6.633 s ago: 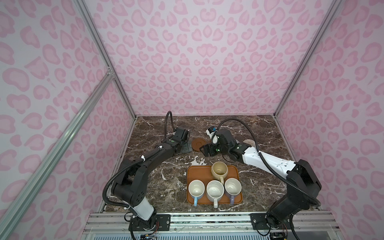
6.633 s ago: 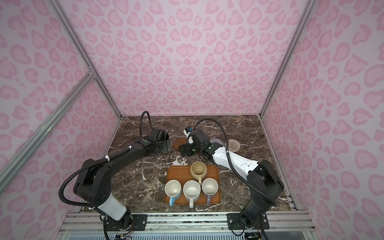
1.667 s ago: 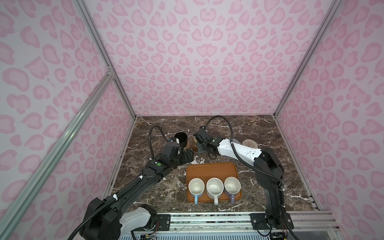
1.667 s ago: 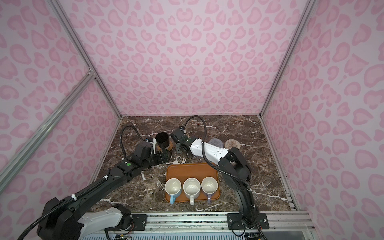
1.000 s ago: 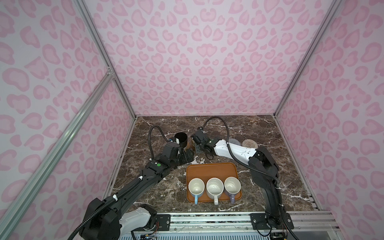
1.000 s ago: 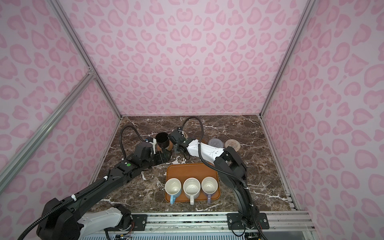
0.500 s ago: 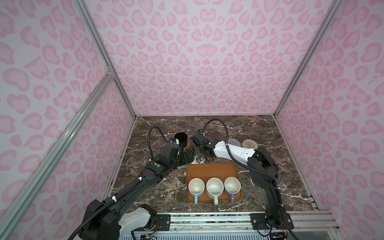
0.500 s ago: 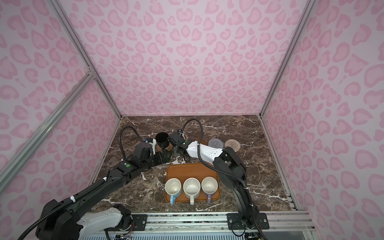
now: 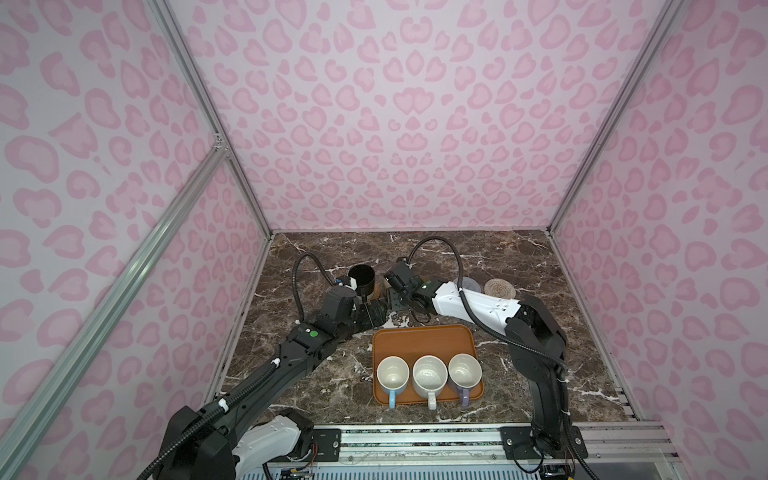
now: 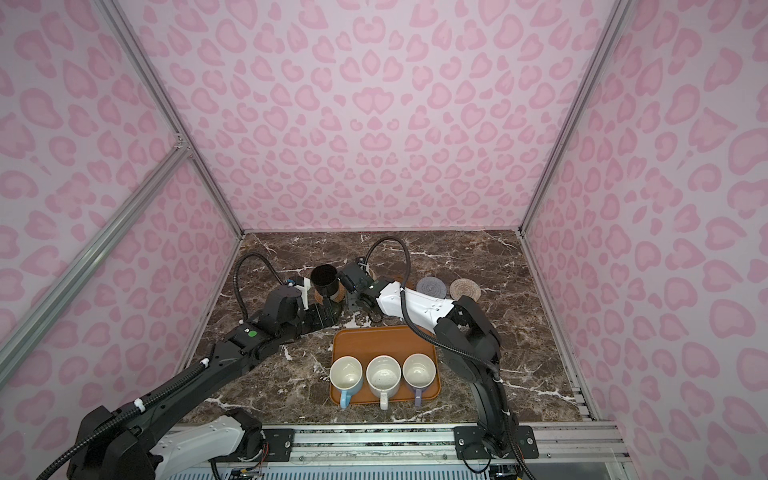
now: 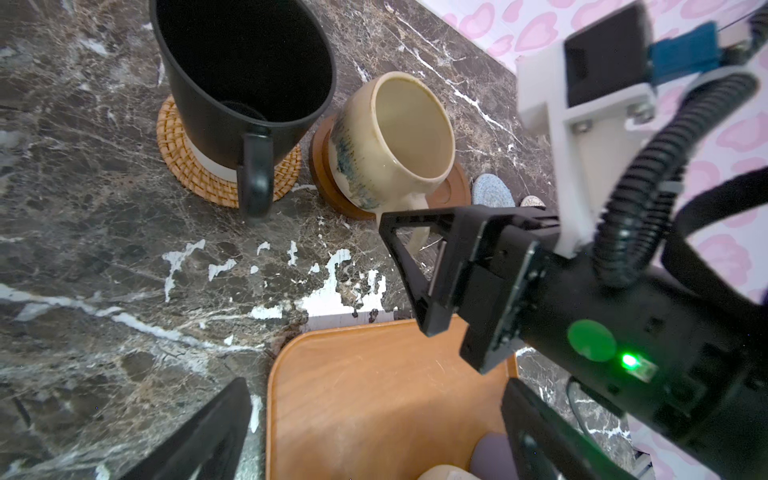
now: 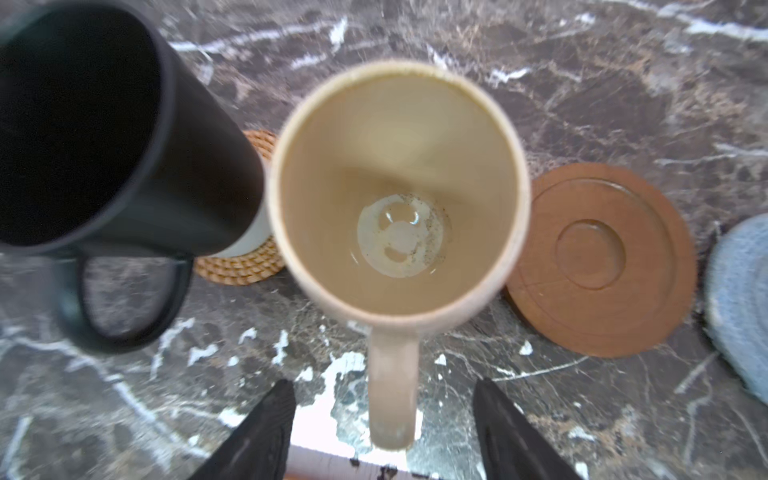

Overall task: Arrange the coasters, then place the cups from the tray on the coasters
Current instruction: 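Carry the cream mug onto the wooden coaster beside the black mug and release, then lower the left gripper to the light blue mug while the right withdraws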

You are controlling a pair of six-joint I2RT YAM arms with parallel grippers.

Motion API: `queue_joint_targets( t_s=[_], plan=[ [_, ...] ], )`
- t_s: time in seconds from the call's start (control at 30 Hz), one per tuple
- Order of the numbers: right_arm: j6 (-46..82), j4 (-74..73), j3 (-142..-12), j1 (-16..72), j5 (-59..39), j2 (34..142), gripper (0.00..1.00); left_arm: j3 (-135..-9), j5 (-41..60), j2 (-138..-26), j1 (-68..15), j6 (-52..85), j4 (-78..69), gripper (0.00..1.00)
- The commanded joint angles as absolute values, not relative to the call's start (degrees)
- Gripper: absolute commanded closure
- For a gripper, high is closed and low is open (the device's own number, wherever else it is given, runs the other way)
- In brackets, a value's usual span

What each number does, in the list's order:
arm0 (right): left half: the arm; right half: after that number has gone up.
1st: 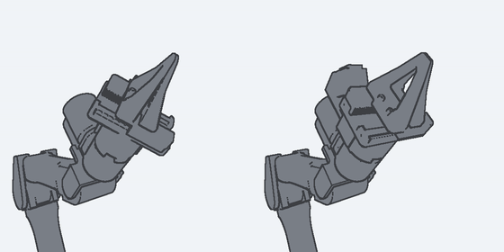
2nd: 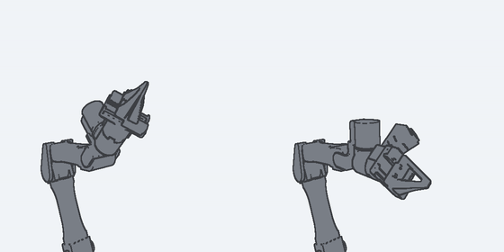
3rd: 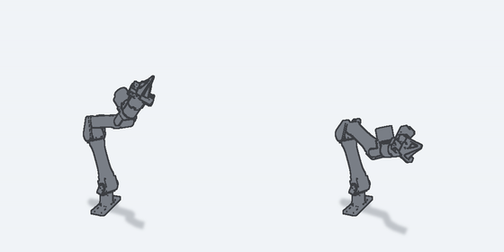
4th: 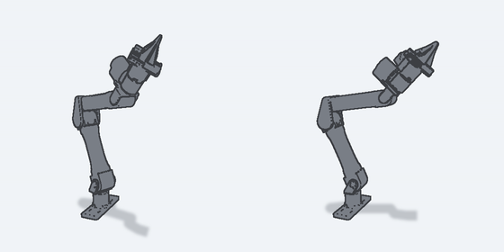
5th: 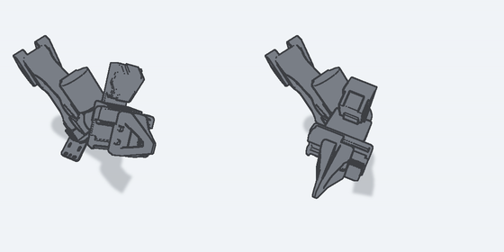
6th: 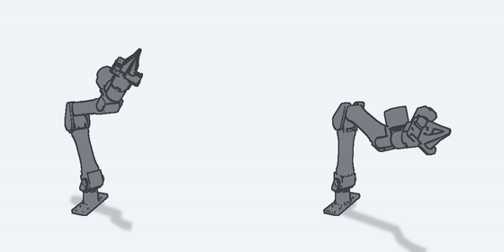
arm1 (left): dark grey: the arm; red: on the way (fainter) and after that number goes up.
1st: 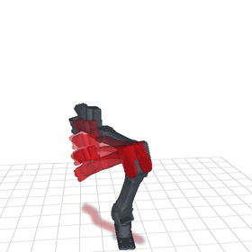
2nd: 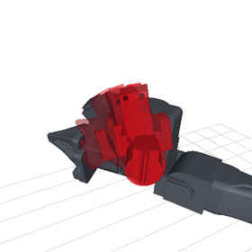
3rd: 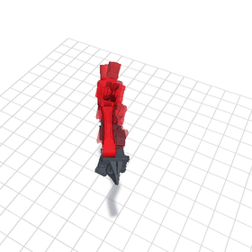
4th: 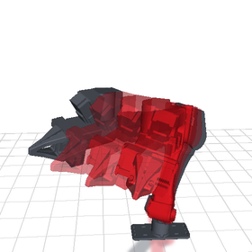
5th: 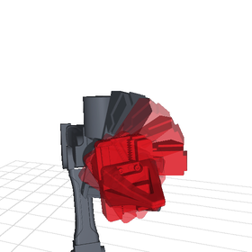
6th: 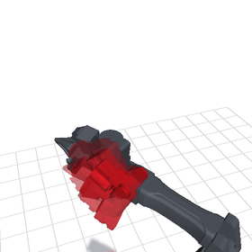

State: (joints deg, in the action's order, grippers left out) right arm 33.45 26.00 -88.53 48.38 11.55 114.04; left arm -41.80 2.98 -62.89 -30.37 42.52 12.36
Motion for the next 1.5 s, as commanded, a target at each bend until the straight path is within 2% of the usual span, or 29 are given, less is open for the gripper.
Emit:
queue_joint_targets(
  t_s=[0.0,0.07,0.1,0.13,0.23,0.33,0.5,0.9,1.07,1.27,1.47],
  plan=[
    [34.1,24.4,-86.0,48.5,11.3,111.4,0.25,-41.9,3.3,-61.7,-30.4,43.3,13.7,0.04],
    [34.1,24.2,-83.6,48.6,11.1,109.1,0.23,-41.8,4.3,-60.8,-30.5,43.4,14.4,0.04],
    [33.9,23.9,-82.3,48.7,10.8,107.7,0.05,-42.0,4.7,-60.2,-30.6,43.3,15.2,0.04],
    [33.8,23.8,-81.4,48.8,10.5,106.5,0.01,-42.2,5.1,-59.8,-30.9,43.2,16.2,0.04],
    [33.2,24.4,-78.4,49.0,10.1,102.4,0.01,-44.6,4.8,-59.4,-33.1,41.8,22.2,0.03],
    [32.8,23.8,-74.0,49.3,10.2,97.4,0.01,-47.2,0.1,-59.1,-37.7,41.1,28.8,0.03],
    [32.1,23.4,-67.0,50.0,10.1,88.7,0.02,-46.6,-3.5,-56.3,-43.9,43.2,33.1,0.03],
    [30.4,24.5,-53.0,50.0,9.6,72.0,0.04,-43.8,-3.1,-51.1,-59.2,46.7,41.4,0.03],
    [30.8,24.1,-48.8,49.9,10.0,67.0,0.04,-42.3,-3.2,-53.9,-64.3,46.9,40.2,0.03],
    [30.8,25.1,-45.4,49.6,11.3,61.1,0.04,-41.8,-8.9,-59.0,-71.0,50.6,41.6,0.03],
    [30.5,25.9,-44.5,48.9,10.7,57.6,0.04,-41.4,-14.7,-64.3,-73.3,55.4,42.9,0.02]
  ],
)
